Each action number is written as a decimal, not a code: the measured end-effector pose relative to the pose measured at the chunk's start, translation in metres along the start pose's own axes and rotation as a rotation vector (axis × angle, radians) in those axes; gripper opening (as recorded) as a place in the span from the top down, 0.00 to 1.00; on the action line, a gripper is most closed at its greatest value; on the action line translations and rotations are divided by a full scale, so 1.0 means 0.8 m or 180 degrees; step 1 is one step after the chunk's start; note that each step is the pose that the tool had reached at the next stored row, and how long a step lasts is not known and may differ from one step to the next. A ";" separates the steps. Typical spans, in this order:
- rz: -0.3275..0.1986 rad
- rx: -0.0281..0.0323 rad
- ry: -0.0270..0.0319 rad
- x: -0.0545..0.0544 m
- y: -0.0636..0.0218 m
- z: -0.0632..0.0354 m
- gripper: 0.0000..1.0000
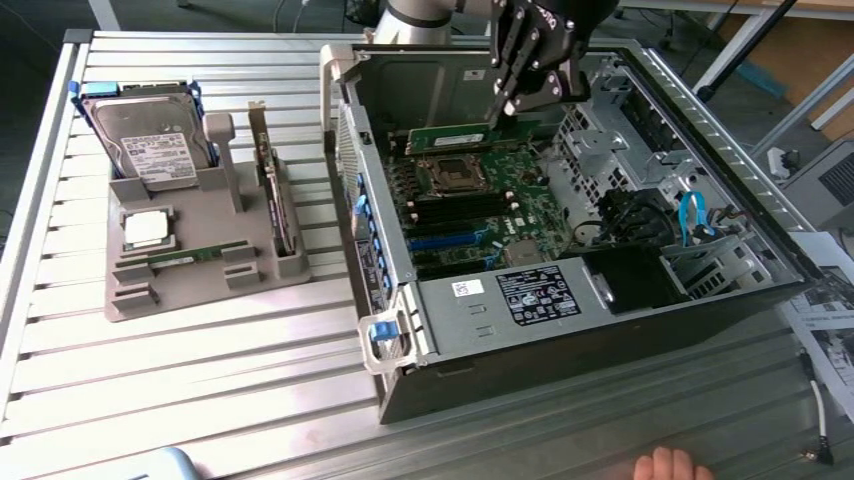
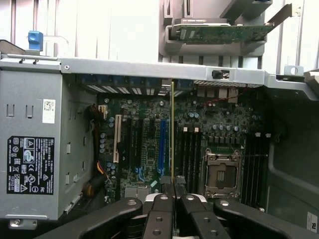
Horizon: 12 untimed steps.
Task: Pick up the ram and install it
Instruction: 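Pick up the ram and move it above insertion slot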
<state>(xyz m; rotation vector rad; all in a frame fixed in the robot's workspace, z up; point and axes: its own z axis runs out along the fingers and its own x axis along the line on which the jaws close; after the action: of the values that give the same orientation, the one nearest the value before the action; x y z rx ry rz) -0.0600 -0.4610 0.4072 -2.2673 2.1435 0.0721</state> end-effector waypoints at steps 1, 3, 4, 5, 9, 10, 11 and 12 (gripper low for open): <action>0.0000 -0.0003 0.0000 0.000 -0.003 0.000 0.88; 0.0000 -0.0008 -0.0001 0.000 -0.008 0.000 0.88; 0.0000 -0.0010 -0.0001 0.001 -0.011 0.000 0.88; 0.0000 -0.0013 -0.0001 0.001 -0.013 0.000 0.88; 0.0001 -0.0020 -0.0001 0.001 -0.022 0.000 0.88; 0.0001 -0.0021 -0.0001 0.001 -0.024 0.000 0.88; 0.0001 -0.0022 -0.0002 0.002 -0.026 0.000 0.88; 0.0001 -0.0023 -0.0001 0.002 -0.027 0.000 0.88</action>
<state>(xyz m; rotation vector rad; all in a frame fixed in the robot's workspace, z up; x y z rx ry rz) -0.0381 -0.4610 0.4067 -2.2706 2.1468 0.0803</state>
